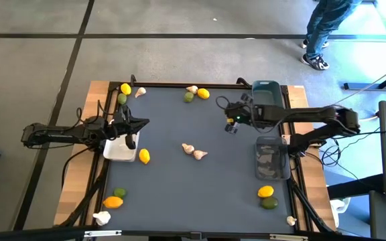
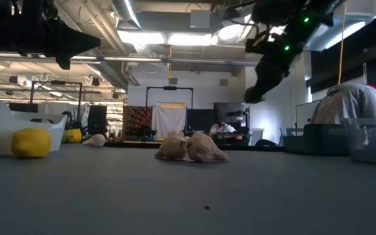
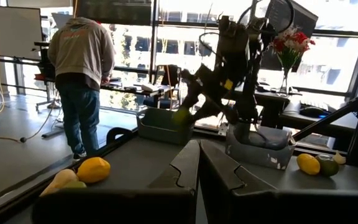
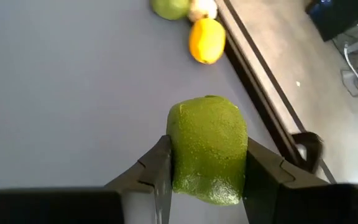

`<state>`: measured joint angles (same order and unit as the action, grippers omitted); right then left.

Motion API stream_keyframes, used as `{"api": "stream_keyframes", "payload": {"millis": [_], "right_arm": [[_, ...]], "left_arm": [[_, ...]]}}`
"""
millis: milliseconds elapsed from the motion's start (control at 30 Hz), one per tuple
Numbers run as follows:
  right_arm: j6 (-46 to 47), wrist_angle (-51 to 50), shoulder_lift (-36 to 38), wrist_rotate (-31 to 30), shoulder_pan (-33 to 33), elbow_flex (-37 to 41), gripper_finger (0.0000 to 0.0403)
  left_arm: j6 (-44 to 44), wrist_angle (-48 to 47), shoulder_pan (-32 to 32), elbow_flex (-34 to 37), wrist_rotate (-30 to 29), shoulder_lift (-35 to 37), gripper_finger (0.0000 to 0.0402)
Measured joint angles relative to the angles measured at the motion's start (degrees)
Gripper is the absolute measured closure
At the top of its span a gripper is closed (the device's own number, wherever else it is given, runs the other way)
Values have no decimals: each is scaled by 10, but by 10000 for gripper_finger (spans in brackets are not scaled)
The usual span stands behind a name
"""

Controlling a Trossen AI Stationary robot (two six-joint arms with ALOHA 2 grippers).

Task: Sort produce into baskets
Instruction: Put the lime into the black bin

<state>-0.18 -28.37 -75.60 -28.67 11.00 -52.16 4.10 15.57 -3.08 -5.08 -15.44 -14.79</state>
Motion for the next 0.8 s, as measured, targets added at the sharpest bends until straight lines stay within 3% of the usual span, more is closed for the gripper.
{"api": "stream_keyframes", "payload": {"millis": [367,600,800], "right_arm": [[40,-148,90,-23,68,0,267],[45,-195,104,23,146,0,267],[51,-197,102,110,232,0,267]], "left_arm": [[0,0,0,0,0,0,396],[0,-2,0,0,0,0,396],[0,-2,0,0,0,0,396]]}}
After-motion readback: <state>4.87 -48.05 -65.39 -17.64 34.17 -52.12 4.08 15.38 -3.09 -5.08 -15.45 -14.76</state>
